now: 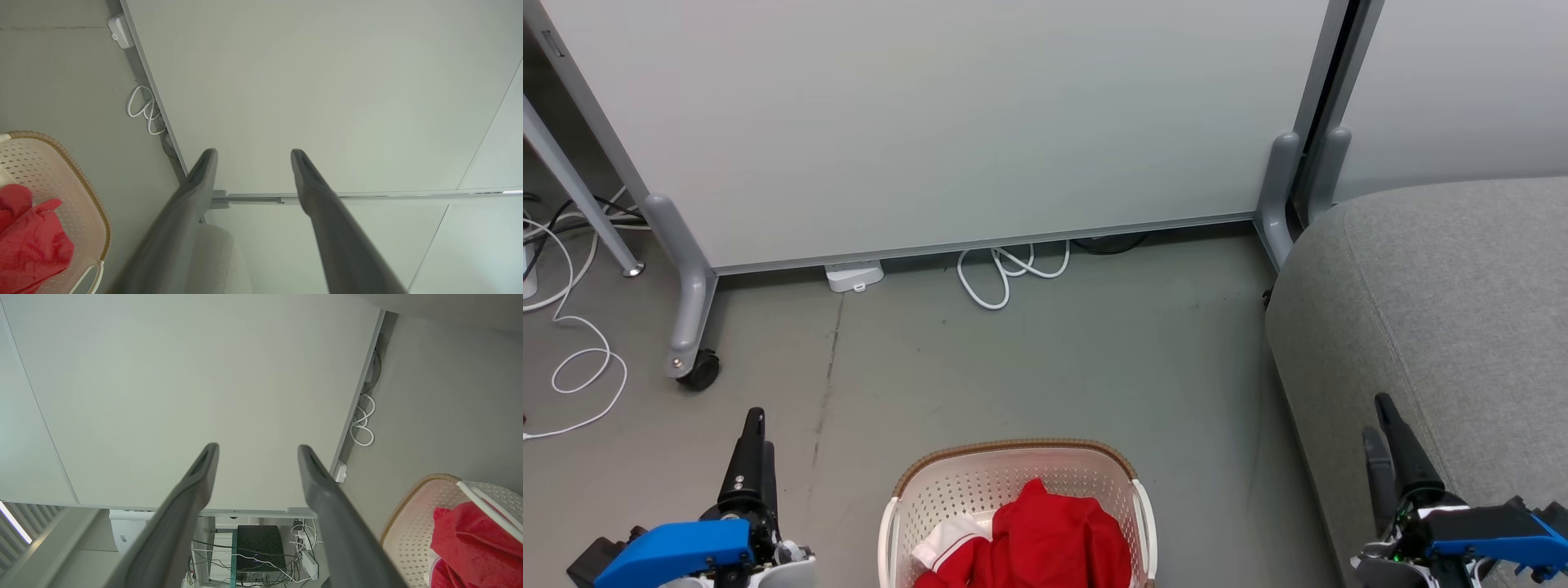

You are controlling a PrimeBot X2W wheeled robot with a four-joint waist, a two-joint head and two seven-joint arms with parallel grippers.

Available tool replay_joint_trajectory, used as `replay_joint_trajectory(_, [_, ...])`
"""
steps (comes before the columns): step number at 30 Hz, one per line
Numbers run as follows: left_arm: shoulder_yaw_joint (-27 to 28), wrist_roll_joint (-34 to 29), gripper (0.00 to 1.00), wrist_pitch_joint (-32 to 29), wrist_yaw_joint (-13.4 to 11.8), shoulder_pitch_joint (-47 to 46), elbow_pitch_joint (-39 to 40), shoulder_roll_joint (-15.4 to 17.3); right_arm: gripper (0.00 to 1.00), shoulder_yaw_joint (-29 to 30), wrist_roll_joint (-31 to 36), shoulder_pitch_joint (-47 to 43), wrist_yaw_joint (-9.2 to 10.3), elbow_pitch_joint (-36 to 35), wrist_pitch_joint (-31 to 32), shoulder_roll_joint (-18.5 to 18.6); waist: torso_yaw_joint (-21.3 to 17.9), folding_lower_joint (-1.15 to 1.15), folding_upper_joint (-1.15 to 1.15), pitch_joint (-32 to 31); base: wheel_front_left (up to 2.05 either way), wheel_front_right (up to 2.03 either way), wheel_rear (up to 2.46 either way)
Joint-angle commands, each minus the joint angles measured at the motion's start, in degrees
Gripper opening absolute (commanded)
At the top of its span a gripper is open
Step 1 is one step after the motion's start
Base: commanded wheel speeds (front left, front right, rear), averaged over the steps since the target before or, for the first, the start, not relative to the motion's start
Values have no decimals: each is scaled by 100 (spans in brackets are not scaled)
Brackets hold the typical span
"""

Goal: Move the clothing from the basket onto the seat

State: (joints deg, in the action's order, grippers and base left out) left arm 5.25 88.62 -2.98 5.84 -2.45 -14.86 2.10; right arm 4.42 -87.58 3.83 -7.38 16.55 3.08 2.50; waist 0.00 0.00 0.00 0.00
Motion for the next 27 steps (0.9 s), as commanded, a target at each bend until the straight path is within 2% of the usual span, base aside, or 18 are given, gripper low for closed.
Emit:
replay_joint_trajectory(1, [-6,-202,100,67,-24,-156,138,45,100,-25,207,101,-3,-131,-75,25,2,0,0,3,0,0,0])
replay_joint_trajectory(13, [-233,-1754,100,360,-247,-109,369,54,100,-171,1731,95,-5,-291,-369,30,12,0,0,16,0,0,0])
replay_joint_trajectory(27, [-575,-3714,100,659,-343,-83,348,81,100,-368,3522,81,-7,-324,-668,35,30,0,0,15,0,0,0])
